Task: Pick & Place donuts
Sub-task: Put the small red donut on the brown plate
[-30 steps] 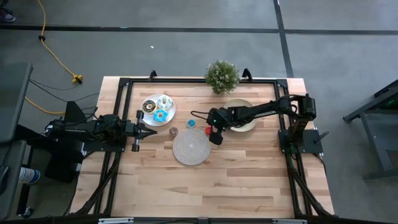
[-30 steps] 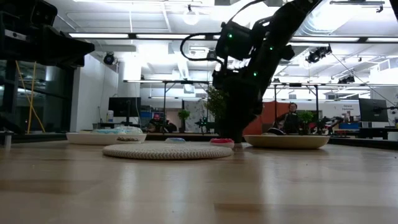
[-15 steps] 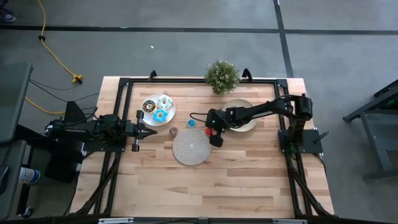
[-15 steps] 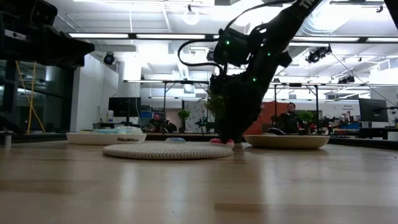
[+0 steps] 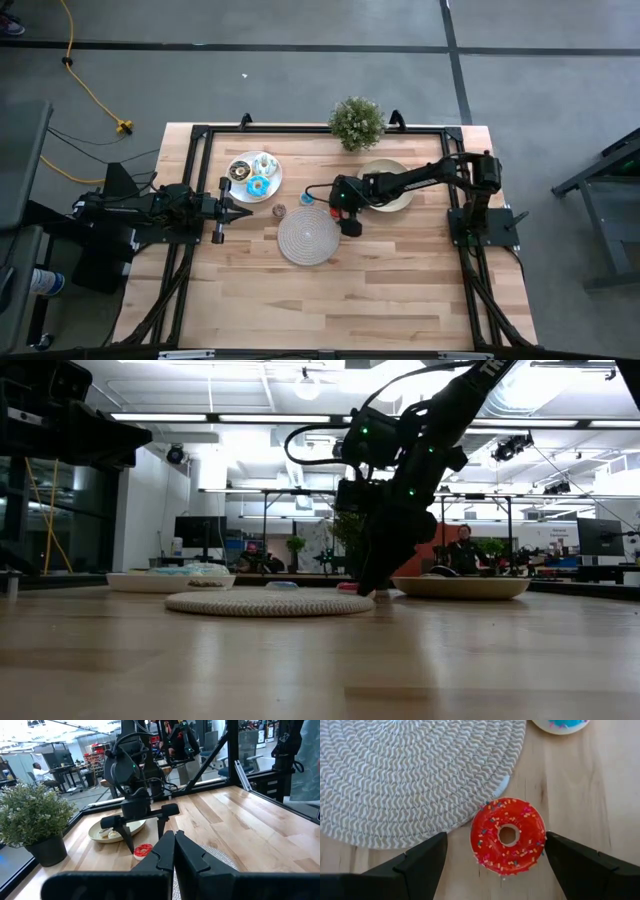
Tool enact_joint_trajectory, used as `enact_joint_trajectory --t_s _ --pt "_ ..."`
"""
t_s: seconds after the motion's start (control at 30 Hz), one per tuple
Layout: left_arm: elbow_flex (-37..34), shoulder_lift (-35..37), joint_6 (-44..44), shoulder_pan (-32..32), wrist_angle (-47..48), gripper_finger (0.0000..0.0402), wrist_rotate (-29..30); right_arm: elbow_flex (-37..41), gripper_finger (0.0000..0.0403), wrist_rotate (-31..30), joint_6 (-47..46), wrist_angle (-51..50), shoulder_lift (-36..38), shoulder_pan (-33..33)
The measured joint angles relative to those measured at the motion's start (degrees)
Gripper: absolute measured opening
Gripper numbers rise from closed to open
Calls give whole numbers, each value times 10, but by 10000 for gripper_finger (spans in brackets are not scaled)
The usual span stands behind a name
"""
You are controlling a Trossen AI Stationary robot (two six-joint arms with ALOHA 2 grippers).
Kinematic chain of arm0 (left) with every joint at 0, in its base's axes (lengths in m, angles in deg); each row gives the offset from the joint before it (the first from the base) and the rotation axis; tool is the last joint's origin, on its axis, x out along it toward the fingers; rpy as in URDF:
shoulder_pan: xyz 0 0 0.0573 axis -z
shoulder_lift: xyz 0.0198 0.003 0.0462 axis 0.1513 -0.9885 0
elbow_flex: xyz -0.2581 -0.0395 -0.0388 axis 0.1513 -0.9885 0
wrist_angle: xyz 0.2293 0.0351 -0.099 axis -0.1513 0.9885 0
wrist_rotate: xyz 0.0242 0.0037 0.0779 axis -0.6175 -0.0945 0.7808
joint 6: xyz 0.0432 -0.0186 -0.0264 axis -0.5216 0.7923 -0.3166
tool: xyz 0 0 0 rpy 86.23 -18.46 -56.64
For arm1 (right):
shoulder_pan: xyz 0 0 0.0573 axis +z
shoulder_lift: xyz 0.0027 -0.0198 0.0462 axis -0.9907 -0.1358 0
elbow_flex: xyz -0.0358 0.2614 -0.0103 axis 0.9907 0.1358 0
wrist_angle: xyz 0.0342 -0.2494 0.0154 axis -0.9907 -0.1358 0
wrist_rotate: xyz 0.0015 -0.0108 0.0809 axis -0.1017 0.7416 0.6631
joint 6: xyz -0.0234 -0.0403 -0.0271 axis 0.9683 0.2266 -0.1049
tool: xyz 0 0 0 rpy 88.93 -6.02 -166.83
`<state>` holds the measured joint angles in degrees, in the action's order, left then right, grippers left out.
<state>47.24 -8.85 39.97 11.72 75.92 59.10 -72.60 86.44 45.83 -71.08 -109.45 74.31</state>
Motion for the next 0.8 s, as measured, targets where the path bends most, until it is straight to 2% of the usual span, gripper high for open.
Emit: enact_joint_trajectory --t_s 0.27,0.8 --pt "0 0 0 0 0 0 0 0 322 2 42 0 0 -1" --pt "0 0 0 0 0 0 0 0 322 10 40 7 -14 -12"
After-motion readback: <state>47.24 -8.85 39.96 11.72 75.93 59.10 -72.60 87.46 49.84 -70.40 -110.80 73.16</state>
